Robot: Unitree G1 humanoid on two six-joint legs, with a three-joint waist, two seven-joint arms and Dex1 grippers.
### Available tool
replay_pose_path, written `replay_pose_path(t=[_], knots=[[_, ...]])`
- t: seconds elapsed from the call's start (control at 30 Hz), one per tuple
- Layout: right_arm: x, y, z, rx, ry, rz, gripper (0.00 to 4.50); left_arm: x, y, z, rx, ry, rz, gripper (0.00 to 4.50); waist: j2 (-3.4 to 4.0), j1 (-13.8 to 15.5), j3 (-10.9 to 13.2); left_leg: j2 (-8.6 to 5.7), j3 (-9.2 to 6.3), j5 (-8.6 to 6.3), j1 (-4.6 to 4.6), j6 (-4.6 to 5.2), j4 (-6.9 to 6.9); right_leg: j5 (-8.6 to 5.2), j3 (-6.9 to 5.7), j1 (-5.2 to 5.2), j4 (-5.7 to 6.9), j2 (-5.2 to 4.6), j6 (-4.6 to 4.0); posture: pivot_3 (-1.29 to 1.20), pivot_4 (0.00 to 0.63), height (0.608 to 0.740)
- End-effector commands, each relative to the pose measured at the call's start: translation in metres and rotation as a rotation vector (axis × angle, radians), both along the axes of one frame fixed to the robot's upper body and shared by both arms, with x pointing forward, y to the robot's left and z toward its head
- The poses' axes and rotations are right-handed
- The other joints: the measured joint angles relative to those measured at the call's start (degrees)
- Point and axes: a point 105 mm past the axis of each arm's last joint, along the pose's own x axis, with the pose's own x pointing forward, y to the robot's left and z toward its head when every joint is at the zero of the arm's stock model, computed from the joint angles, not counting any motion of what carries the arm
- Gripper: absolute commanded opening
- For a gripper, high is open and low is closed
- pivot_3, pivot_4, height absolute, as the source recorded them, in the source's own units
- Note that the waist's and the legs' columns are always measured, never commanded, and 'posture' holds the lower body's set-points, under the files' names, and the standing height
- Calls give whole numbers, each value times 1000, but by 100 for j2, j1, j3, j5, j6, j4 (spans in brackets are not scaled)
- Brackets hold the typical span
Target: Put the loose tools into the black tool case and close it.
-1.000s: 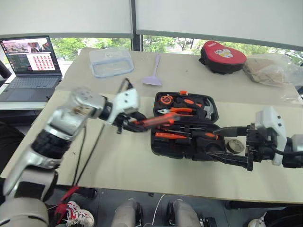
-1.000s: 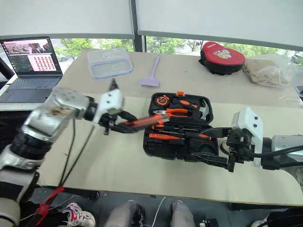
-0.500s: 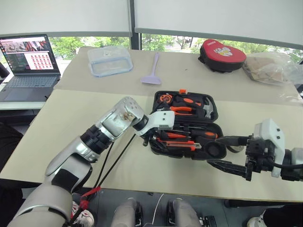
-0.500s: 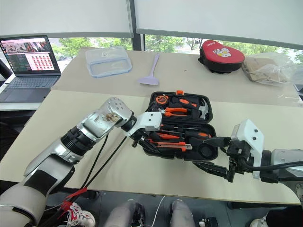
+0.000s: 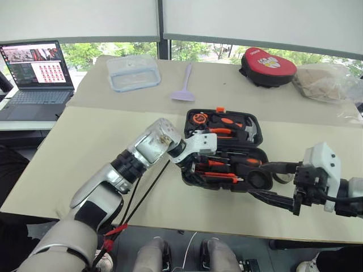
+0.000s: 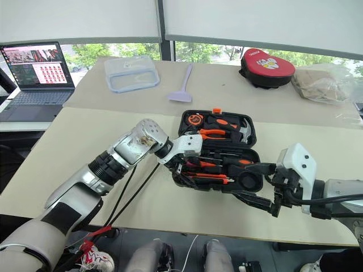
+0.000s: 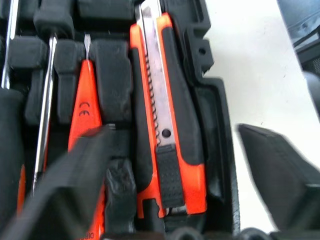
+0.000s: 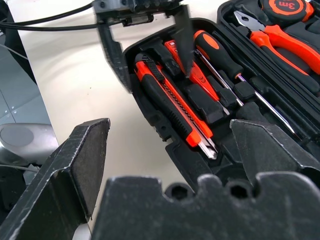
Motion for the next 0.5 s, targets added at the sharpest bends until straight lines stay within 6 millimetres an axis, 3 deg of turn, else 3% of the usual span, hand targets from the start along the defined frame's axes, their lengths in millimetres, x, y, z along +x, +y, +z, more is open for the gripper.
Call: replay_pose_path(t=[0.03, 0.23, 0.43, 0.5], knots=[[0, 0, 6, -2, -45, 2, 4500, -4, -1, 37, -108, -1, -28, 4475, 0, -7, 0, 0, 0, 0, 0, 0, 0, 0, 1, 0, 0, 0, 0, 0, 150, 731], [2, 0, 4, 0, -44, -3, 4500, 4, 2, 25, -100, -51, 0, 2524, 0, 0, 0, -1, 0, 0, 1, 1, 2, 1, 0, 2, 1, -2, 3, 0, 150, 731], [1, -2, 4, 0, -42, -5, 4500, -5, 2, 16, -69, -37, -49, 292, 0, -3, 0, -1, 0, 0, 1, 1, 3, 2, 0, 1, 1, -1, 4, 0, 150, 731], [1, -2, 4, 1, -39, -7, 4500, -9, 5, 7, -23, -42, -78, 64, 1, -4, 0, -2, 1, 0, 2, 1, 3, 2, 1, 2, 1, -1, 4, 0, 150, 731]])
